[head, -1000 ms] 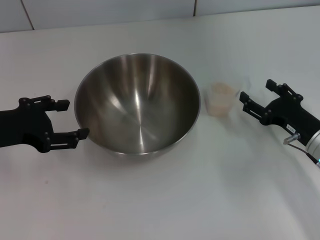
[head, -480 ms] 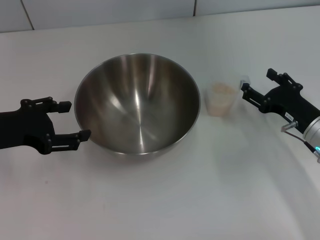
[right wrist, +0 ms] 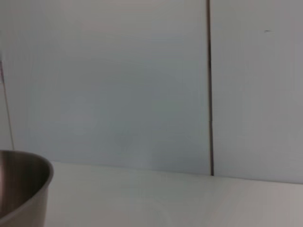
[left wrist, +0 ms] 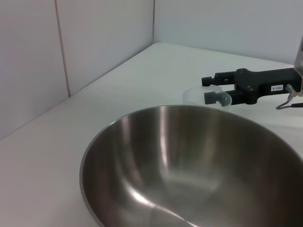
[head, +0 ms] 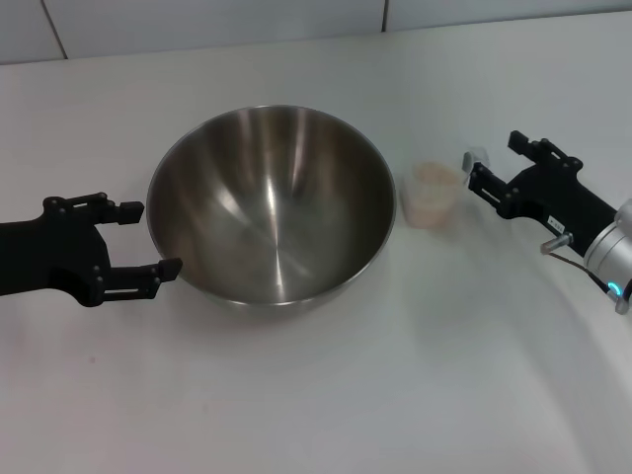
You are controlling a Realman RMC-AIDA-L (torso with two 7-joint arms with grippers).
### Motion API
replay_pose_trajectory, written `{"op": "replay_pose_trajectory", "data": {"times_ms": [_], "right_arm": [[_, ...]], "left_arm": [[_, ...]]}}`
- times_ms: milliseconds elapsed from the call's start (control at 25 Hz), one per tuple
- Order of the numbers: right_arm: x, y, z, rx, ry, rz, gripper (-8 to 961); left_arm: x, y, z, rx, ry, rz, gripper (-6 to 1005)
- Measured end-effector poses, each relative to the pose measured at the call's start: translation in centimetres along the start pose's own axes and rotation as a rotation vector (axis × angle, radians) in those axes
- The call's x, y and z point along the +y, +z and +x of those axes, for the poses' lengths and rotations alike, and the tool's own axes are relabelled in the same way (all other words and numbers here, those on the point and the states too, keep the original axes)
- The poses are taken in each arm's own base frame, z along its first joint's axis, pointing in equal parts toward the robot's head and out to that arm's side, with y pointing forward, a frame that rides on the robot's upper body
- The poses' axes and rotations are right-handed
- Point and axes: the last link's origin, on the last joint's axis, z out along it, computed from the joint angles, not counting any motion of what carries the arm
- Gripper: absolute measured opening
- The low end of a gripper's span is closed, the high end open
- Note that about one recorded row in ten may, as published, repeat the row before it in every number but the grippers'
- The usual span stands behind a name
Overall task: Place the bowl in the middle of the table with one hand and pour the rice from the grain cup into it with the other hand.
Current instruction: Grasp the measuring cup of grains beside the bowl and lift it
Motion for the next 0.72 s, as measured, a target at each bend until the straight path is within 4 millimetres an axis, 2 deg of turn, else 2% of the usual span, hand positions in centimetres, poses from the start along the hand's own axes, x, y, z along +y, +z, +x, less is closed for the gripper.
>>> {"op": "replay_pose_trajectory", "data": {"times_ms": [320, 720], "right_arm": [[0.86, 0.08, 0.13, -0.011, -0.048, -0.006, 618], [0.61, 0.00, -0.02, -0.022, -0.045, 0.006, 184]], "left_arm": [[-0.14, 0.09, 0.55, 0.006, 0.010, -0.010, 829], [-0.13, 0.22, 1.02, 0.009, 0.016, -0.017, 829]]}}
